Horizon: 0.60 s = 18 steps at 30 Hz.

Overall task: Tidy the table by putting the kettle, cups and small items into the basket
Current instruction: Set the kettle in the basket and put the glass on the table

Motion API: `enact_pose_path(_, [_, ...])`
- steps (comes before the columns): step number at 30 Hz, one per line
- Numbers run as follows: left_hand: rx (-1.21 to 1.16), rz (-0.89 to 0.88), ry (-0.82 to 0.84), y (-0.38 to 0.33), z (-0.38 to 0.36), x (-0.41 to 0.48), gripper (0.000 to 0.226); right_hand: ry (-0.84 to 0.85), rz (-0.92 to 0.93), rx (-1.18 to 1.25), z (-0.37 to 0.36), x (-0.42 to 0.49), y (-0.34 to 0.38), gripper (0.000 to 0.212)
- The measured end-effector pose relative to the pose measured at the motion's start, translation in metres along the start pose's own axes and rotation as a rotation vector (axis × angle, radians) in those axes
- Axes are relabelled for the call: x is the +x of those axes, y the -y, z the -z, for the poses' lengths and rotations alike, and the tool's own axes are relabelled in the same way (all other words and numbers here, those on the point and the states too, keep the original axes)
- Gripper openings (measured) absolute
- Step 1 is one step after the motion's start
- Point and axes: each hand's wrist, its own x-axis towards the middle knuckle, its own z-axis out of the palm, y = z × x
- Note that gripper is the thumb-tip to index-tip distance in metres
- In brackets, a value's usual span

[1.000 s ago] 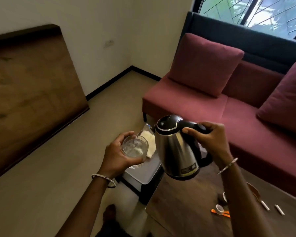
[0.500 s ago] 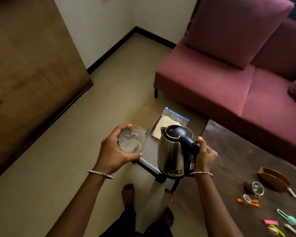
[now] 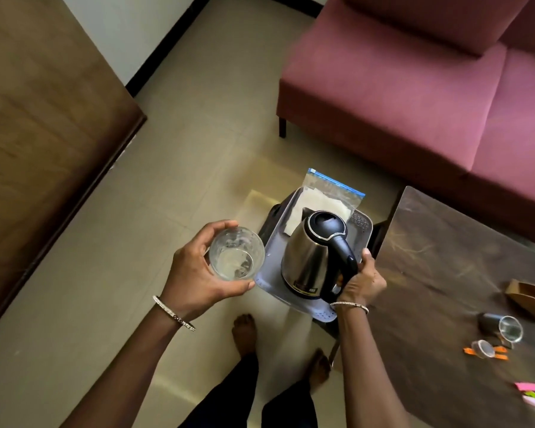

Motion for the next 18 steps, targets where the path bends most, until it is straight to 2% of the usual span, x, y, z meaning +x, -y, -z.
enact_pose_path(6, [0.012,0.001,0.032,0.008,-0.003,0.018,0.092,-0.044,-0.073,0.063,-0.002,0.000,-0.026,0.039])
enact_pose_path(13, [0.034,-0.010,0.082,0.006,0.000,0.029,0.093,-0.069,-0.074,0.058,-0.003,-0.033,-0.049,0.042])
enact_pose_path(16, [0.028,-0.010,0.082,0.005,0.001,0.028,0.092,-0.169,-0.110,0.020,-0.010,-0.052,-0.051,0.043])
enact_pose_path(18, [0.023,-0.005,0.081,0.004,0.003,0.026,0.091,-0.253,-0.173,0.026,-0.017,-0.062,-0.051,0.054])
